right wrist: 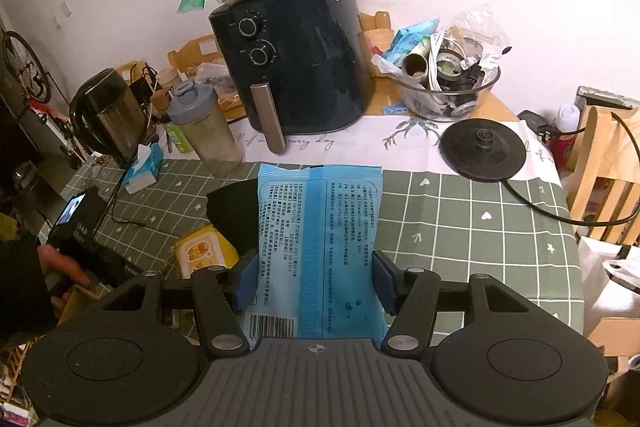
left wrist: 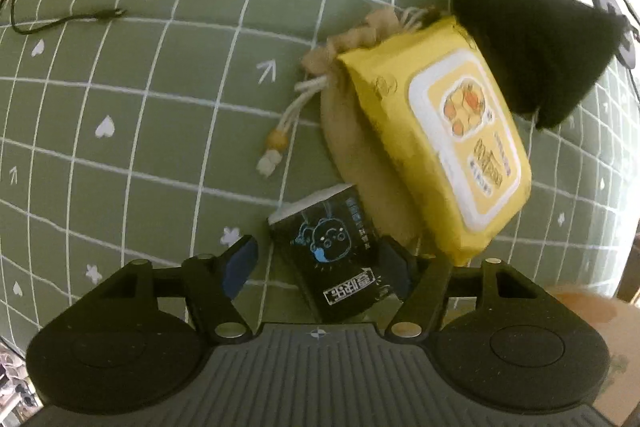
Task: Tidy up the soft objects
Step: 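Grasp the black tissue pack with the left gripper while the right gripper holds the blue pack, then carry both packs over the box and release them from both grippers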
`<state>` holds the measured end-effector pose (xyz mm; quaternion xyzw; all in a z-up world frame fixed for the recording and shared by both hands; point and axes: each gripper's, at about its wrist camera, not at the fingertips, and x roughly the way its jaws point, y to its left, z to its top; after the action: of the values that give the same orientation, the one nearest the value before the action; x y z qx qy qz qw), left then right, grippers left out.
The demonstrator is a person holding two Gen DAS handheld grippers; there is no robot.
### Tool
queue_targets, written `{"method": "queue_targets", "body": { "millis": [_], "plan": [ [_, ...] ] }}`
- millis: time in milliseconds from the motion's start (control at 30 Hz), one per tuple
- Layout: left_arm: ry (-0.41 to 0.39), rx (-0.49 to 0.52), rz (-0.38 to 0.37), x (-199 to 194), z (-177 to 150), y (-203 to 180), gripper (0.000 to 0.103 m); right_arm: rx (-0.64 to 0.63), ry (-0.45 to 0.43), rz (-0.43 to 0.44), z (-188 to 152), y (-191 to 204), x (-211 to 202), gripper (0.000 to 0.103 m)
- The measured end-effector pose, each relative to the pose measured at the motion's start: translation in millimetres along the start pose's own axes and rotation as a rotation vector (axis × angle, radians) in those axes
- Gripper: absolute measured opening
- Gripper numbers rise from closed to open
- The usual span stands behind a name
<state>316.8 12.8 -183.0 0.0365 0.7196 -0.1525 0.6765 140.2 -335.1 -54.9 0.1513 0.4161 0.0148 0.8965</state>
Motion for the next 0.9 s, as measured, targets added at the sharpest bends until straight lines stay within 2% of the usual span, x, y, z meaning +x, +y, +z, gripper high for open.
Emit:
{"method": "queue_targets", "body": {
  "millis": [67,167,267,367,500,700,900],
  "plan": [
    [0.007,-0.021,-0.038,-1,-2,6,0.057,-0.002,0.000,0.003,-1,0,-1,0.061],
    [0.004,-0.066,-0.064,0,1,14,0.057,-0.005,0.004,0.008,-2,0,-1,0.061],
    [0.012,-0.070,-0.079,4,8,17,0.057,-0.009,0.008,0.012,-3,0,-1,0.061],
    [0.027,-0.064,-0.055,13,9,15,0.054,-0.015,0.009,0.016,-4,2,-3,0.061],
    [0.005,-0.071,-0.038,13,8,7,0.048,-0.029,0.009,0.021,-5,4,-5,0.061],
    [-0.099,-0.092,-0.029,-7,-2,10,0.047,-0.042,0.011,0.039,-4,7,-8,0.061],
    [-0.247,-0.080,-0.024,-50,-11,15,0.047,-0.069,0.018,0.073,-5,16,-12,0.061]
  ]
}}
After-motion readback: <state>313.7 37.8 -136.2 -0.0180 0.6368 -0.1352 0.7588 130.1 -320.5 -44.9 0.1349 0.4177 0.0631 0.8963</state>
